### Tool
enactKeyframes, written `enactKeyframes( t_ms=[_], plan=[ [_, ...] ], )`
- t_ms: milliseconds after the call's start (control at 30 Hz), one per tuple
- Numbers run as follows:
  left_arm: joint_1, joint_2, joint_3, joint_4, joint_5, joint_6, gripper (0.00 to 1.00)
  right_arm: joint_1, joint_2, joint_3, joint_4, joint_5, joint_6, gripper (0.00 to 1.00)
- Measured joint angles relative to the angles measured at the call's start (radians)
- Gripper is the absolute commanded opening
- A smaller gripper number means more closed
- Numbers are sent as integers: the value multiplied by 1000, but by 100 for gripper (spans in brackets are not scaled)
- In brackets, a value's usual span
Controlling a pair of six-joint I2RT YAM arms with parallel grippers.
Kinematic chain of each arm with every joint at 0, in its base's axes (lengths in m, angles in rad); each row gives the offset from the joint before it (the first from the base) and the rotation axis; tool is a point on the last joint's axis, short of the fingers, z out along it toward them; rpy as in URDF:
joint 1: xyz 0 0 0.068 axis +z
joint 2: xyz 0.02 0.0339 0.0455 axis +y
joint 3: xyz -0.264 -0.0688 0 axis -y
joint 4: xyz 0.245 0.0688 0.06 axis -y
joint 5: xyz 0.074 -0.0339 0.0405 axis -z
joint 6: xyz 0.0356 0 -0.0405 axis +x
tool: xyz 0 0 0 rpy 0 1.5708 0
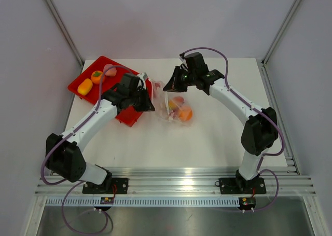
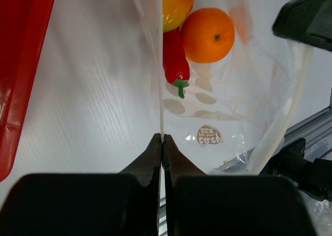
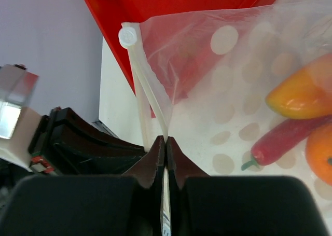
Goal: Place the food in the zip-top bag and seal the zipper
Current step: Adjust the zipper food storage bag at the center of the board.
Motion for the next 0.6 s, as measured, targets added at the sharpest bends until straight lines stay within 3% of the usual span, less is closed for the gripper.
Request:
enactKeyframes(
  t_ms=[200, 600],
  plan=[
    [24, 4, 116, -53, -6, 44, 0, 0, -1, 5, -47, 32, -55, 30],
    [39, 4, 141, -63, 36, 58, 0, 0, -48, 24, -184, 58, -180, 43]
  ],
)
